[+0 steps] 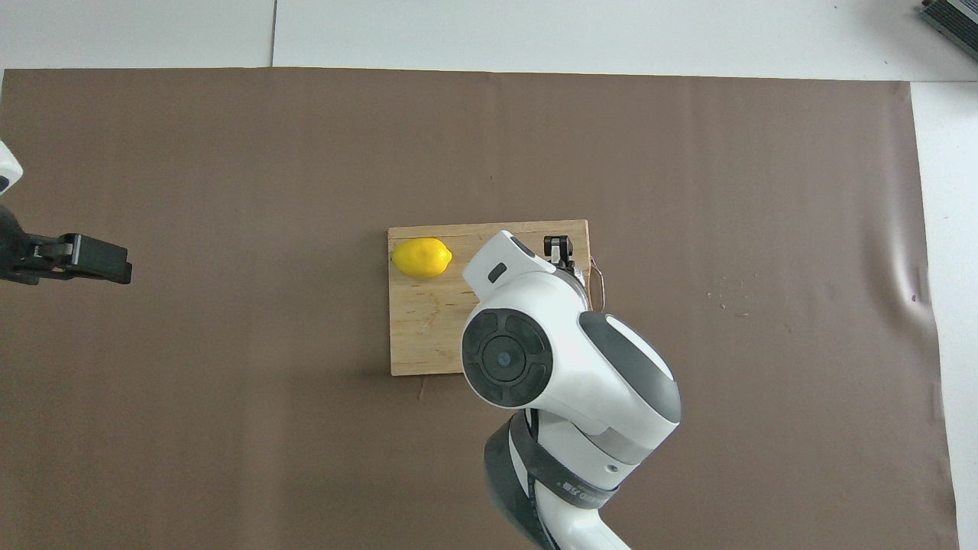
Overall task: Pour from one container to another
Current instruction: 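Tilt the clear glass with the right gripper to pour into the jigger, then turn the glass upright and carry it back with the right gripper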
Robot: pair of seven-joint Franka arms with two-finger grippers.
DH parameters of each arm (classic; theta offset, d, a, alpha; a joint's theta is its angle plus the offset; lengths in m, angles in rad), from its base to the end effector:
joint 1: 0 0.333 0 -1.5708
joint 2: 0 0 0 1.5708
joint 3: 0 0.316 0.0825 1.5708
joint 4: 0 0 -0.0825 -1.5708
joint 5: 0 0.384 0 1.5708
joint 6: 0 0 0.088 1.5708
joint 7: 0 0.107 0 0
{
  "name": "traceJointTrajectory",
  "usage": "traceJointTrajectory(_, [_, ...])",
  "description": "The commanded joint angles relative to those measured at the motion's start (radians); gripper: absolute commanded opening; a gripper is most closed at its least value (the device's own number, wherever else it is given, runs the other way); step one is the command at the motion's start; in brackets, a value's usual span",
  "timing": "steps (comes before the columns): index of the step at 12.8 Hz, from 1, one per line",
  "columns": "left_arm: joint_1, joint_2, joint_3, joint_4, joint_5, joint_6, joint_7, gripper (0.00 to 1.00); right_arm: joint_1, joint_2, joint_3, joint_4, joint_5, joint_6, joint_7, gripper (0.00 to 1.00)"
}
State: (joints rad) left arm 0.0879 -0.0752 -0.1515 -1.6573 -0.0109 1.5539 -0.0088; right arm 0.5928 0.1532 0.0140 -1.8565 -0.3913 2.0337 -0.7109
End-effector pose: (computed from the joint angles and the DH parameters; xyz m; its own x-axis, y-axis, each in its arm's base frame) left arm 0.5273 -0.0378 0.6225 0.9981 -0.0542 -0.0290 -0.0542 -0.9985 -0.0007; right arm 0.5093 0.3269 0.4432 0.1088 0.9674 -0.2287 0.9655 -0.0481 0.2561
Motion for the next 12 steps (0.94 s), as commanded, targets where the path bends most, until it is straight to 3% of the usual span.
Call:
traceJointTrajectory(1, [0.0, -0.032, 0.004, -0.038, -0.001, 0.017, -0.01, 1.0, -0.022, 0.008, 0.008, 0.013, 0.043, 0.01, -0.048, 0.0])
traceJointTrajectory(3, [0.0, -0.032, 0.004, -0.038, -0.001, 0.017, -0.01, 1.0, -0.042, 0.003, 0.009, 0.011, 0.048, 0.01, -0.07, 0.0])
traceJointTrajectory(12, [0.0, -0.032, 0.004, -0.038, -0.003, 0.017, -0.01, 1.0, -0.307, -0.024, 0.008, -0.026, 0.408, -0.015, -0.505, 0.0])
